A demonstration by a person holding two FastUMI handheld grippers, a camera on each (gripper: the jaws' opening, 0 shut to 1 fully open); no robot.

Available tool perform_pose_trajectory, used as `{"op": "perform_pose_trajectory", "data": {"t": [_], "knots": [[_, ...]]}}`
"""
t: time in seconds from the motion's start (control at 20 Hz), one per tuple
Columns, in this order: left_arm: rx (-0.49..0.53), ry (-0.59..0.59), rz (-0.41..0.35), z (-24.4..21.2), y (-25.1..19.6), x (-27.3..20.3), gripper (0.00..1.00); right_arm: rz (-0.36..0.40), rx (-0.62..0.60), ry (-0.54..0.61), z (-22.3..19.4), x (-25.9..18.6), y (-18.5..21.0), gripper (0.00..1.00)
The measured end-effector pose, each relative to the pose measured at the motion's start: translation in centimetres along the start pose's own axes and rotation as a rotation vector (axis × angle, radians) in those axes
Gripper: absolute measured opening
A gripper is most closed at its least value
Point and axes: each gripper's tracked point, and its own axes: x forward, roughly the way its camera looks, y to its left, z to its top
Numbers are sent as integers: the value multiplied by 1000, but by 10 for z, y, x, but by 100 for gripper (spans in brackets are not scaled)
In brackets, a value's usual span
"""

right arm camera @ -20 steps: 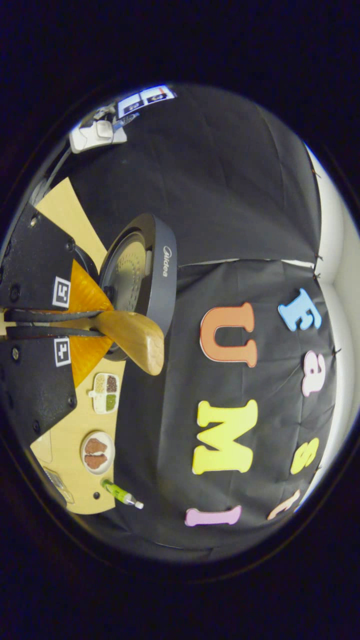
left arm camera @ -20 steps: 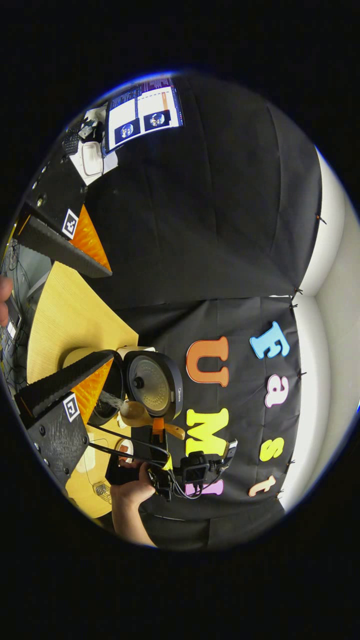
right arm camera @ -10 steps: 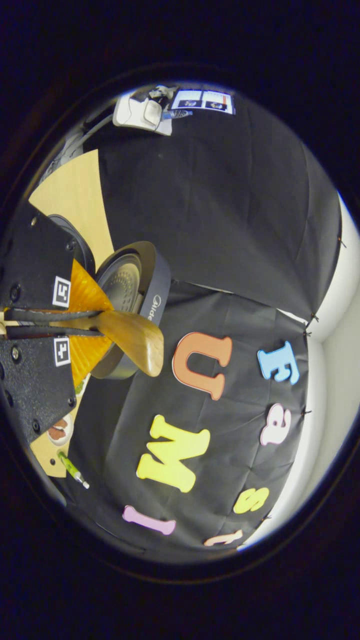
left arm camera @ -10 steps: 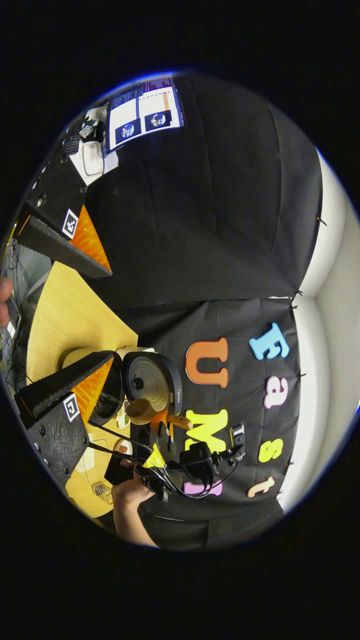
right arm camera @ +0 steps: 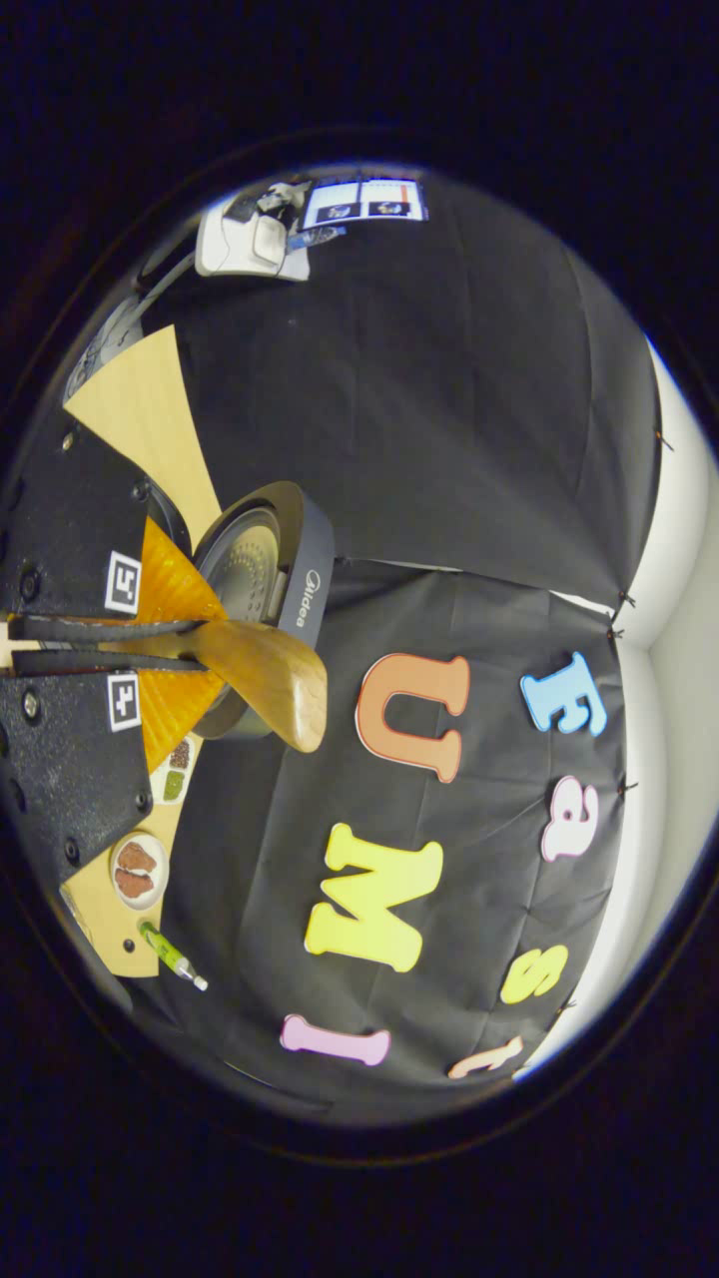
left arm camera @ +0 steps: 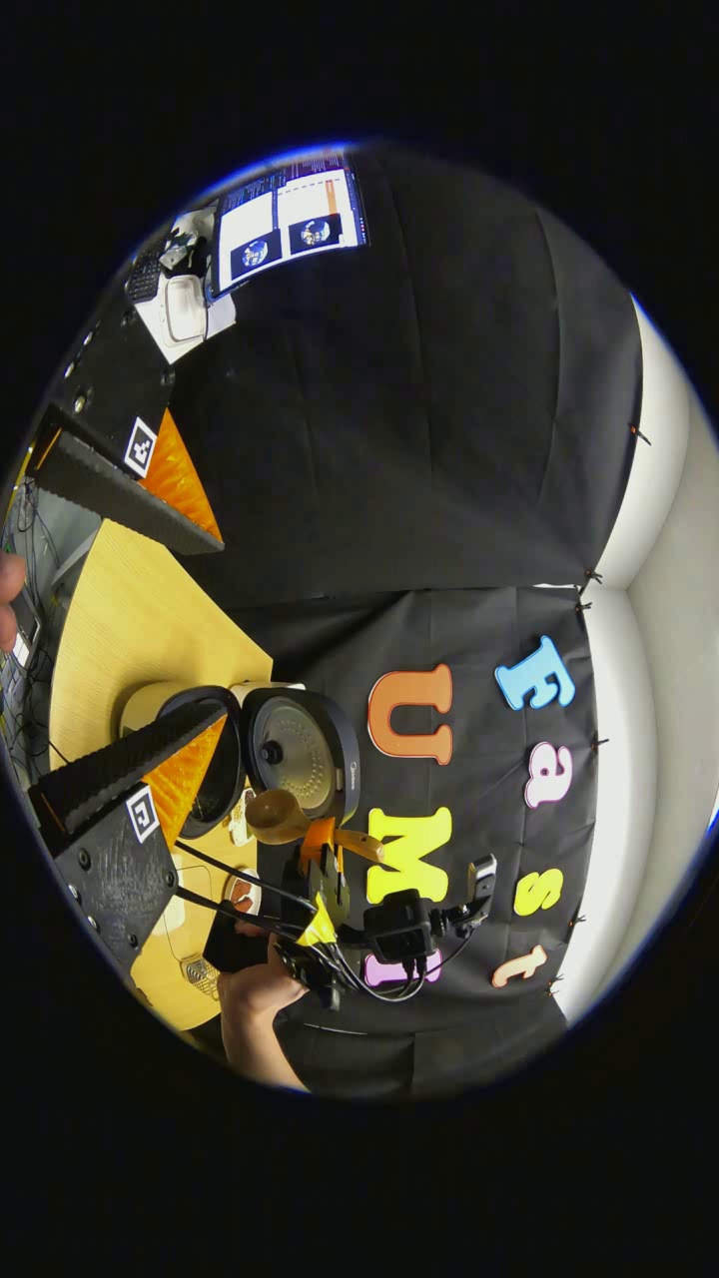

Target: Close the left gripper, press the button to open the rice cooker; take a wooden spoon from the chopstick holder with the right hand, scoop a spoonful of rice and pour it into the rice cooker, then put the wooden spoon back into the chopstick holder.

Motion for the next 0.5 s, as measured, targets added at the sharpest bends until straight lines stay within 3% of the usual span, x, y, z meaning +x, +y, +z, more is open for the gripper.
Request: {"op": "perform_pose_trajectory", "data": {"t": [0.25,0.5], "knots": [[-1,-7,-59,5,-37,7,96,-1,198,18,4,-61,-32,8],[33,-3,-162,6,-96,14,96,-90,389,35,-4,-107,-112,8]]}}
